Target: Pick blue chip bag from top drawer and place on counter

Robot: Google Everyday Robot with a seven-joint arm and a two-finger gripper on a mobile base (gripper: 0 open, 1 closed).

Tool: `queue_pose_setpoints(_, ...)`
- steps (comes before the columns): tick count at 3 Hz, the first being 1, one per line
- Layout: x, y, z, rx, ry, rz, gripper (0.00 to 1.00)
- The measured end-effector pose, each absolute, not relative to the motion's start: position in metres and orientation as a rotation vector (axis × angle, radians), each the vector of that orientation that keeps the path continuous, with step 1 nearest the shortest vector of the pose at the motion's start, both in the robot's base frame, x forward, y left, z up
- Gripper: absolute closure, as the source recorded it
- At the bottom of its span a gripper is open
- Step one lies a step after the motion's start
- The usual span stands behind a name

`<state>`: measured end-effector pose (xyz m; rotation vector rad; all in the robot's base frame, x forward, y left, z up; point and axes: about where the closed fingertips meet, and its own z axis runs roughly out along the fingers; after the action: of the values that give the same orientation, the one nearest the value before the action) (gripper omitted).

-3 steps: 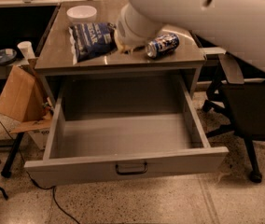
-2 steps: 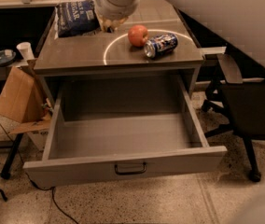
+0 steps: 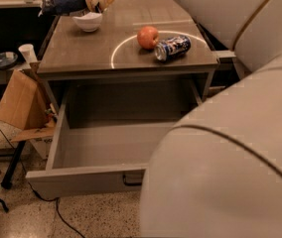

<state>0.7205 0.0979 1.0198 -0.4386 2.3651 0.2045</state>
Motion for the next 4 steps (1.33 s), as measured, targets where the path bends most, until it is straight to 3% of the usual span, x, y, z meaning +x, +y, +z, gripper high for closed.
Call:
queue_pose_setpoints(2, 0.736, 0.102, 1.007, -0.412, 2.394, 0.143, 1.0)
queue_pose_setpoints(4, 0.791, 0.087, 0.969, -0.245, 2.471, -0.004, 1.0)
